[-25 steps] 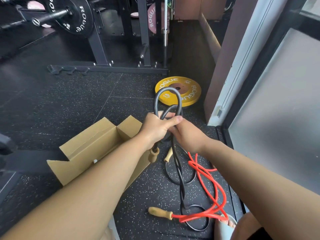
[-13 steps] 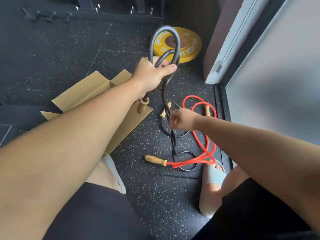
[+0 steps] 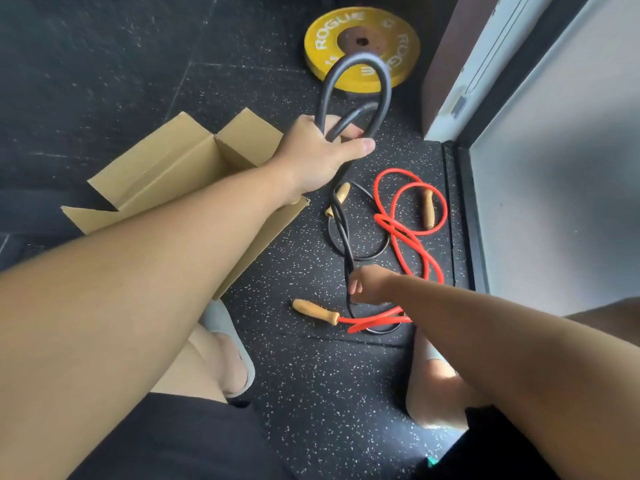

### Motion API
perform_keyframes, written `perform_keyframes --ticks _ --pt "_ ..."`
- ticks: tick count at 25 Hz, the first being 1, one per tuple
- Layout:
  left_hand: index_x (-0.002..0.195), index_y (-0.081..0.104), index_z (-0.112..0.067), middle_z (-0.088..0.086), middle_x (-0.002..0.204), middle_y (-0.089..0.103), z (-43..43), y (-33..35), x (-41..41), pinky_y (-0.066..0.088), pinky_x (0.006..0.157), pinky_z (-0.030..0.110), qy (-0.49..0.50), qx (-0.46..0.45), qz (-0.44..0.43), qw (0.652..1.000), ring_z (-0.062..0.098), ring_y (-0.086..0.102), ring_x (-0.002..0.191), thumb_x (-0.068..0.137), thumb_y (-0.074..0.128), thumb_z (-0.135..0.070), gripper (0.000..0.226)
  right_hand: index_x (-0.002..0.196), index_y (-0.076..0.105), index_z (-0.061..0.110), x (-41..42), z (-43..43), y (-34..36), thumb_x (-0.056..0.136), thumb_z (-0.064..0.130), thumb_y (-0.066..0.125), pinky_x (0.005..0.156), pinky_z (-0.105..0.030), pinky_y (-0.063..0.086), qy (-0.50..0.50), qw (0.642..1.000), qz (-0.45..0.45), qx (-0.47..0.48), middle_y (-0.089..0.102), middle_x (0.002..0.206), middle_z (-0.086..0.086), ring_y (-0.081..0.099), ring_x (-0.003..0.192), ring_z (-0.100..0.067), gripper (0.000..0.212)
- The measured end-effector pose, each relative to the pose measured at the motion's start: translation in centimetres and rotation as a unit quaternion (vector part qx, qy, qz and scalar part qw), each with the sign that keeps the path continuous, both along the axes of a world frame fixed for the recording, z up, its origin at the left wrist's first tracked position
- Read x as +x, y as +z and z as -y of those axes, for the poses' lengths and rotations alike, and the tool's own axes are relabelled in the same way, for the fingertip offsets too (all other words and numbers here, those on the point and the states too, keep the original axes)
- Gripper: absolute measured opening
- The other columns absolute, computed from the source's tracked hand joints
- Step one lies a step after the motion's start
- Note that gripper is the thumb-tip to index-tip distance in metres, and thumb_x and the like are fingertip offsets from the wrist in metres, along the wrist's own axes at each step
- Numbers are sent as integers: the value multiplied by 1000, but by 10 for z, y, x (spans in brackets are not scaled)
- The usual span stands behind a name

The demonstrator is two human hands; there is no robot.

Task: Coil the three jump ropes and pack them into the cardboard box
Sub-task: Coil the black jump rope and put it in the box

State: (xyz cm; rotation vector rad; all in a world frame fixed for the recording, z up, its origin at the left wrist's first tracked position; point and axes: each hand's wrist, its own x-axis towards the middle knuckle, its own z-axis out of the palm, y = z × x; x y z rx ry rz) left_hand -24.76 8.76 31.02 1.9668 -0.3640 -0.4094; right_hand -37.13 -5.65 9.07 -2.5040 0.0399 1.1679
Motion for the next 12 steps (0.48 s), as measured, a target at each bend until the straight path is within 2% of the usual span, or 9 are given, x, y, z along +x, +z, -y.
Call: perform_keyframes --ticks 2,4,6,9,10,12 --pt "81 71 -27 -13 55 52 3 -14 -2 44 63 20 -14 22 -11 1000 3 50 53 77 82 -38 16 109 71 21 -3 -6 -12 87 26 68 91 -33 54 18 1000 -25 -6 73 110 1 68 105 -23 22" --pt "79 70 -27 -16 49 50 7 -26 -4 43 61 21 -26 51 -20 998 3 48 51 76 82 -38 16 118 67 23 -7 -10 -21 84 39 74 90 -34 52 31 999 -43 -7 70 113 2 66 106 -22 38" --pt "77 69 -29 -16 48 51 11 -35 -5 42 57 19 -35 74 -29 996 3 49 50 77 82 -37 16 127 61 25 -14 -11 -32 74 56 81 94 -37 52 52 996 -72 -6 67 118 3 63 109 -23 65" --pt "75 68 -31 -9 65 65 14 -45 -3 51 68 23 -43 95 -20 994 10 63 65 76 83 -38 16 141 48 32 -25 -18 -48 52 75 82 102 -43 49 96 987 -132 -10 60 133 4 59 120 -26 105" --pt "75 68 -32 -10 65 65 15 -48 -2 51 71 24 -43 98 -20 994 10 63 67 76 83 -38 16 145 44 32 -28 -21 -52 51 73 83 103 -43 49 117 982 -144 -17 59 136 3 59 121 -26 109" --pt "76 68 -32 -14 59 60 17 -52 3 49 69 22 -42 101 -26 994 7 60 64 75 83 -39 16 148 42 28 -34 -27 -57 65 56 85 101 -42 50 157 973 -165 -35 59 138 0 60 119 -27 98"
